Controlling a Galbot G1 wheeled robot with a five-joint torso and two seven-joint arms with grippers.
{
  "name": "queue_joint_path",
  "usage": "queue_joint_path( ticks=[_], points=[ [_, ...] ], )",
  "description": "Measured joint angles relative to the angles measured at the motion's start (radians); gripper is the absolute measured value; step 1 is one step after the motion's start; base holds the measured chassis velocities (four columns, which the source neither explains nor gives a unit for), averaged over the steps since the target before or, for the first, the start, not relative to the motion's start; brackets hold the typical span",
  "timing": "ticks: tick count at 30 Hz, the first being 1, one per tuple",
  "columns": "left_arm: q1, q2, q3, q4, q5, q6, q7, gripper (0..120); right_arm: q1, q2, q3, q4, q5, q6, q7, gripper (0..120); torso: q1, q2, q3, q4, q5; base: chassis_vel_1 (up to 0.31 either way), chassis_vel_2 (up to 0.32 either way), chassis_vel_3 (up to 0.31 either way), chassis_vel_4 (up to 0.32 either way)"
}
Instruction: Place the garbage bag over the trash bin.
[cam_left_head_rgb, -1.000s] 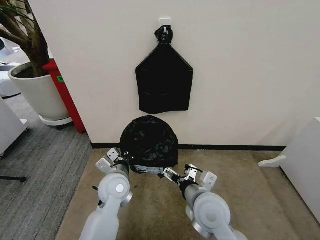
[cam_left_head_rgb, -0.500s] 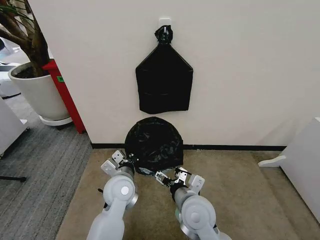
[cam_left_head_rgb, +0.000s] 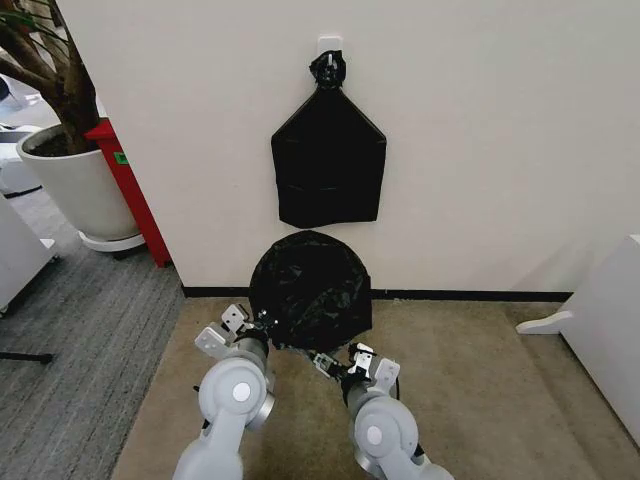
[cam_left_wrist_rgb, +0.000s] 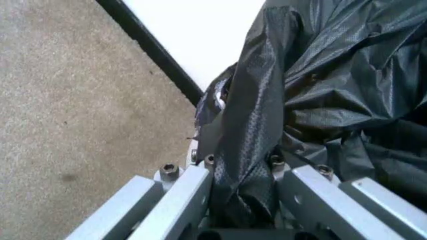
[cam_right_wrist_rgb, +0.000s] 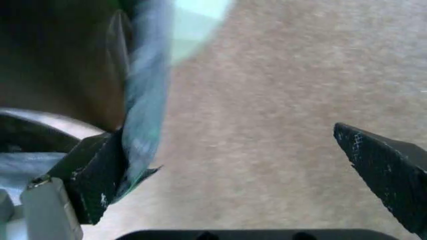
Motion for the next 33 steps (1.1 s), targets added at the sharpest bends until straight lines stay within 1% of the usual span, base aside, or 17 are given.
queue_joint_path(
  ticks=[5, 13, 16, 19, 21, 24, 27, 33],
  points=[
    [0.006, 0.006, -0.014, -0.012, -0.012, 0.002, -0.002, 1, -0.004, -0.008, 0.016, -0.058, -0.043, 0.019, -0.019, 100, 0.0, 0.0, 0.0, 0.0, 0.0, 0.0, 0.0, 0.0, 0.0],
    [0.003, 0.009, -0.02, -0.008, -0.019, 0.003, -0.005, 1, -0.012, -0.02, 0.04, -0.081, -0.08, 0.031, -0.027, 100, 0.0, 0.0, 0.0, 0.0, 0.0001, 0.0, 0.0, 0.0, 0.0],
    [-0.005, 0.028, -0.014, 0.023, 0.007, 0.002, 0.001, 1, -0.043, -0.037, 0.053, -0.041, -0.109, 0.028, -0.028, 100, 0.0, 0.0, 0.0, -0.0001, 0.0, 0.0, 0.0, 0.0, 0.0],
    [-0.023, 0.057, -0.001, 0.062, 0.036, -0.006, 0.011, 1, -0.092, -0.076, 0.069, 0.045, -0.144, 0.016, -0.038, 100, 0.0, 0.0, 0.0, -0.0001, -0.0001, 0.0, 0.0, 0.0, 0.0],
    [-0.029, 0.065, 0.002, 0.073, 0.041, -0.008, 0.014, 1, -0.106, -0.088, 0.076, 0.069, -0.147, 0.011, -0.039, 100, 0.0, 0.0, 0.0, 0.0, 0.0001, 0.0, 0.0, 0.0, 0.0],
    [-0.058, 0.089, 0.009, 0.112, 0.056, -0.016, 0.019, 1, -0.158, -0.132, 0.114, 0.165, -0.147, -0.003, -0.041, 100, 0.0, 0.0, 0.0, 0.0, 0.0002, 0.0, 0.0, 0.0, 0.0],
    [-0.08, 0.1, 0.015, 0.141, 0.061, -0.023, 0.023, 1, -0.191, -0.16, 0.151, 0.225, -0.137, -0.007, -0.043, 100, 0.0, 0.0, 0.0, -0.0002, 0.0, 0.0, 0.0, 0.0, 0.0],
    [-0.104, 0.095, 0.016, 0.16, 0.062, -0.028, 0.022, 1, -0.201, -0.168, 0.178, 0.244, -0.127, -0.009, -0.044, 100, 0.0, 0.0, 0.0, -0.0001, 0.0, 0.0, 0.0, 0.0, 0.0]
  ],
)
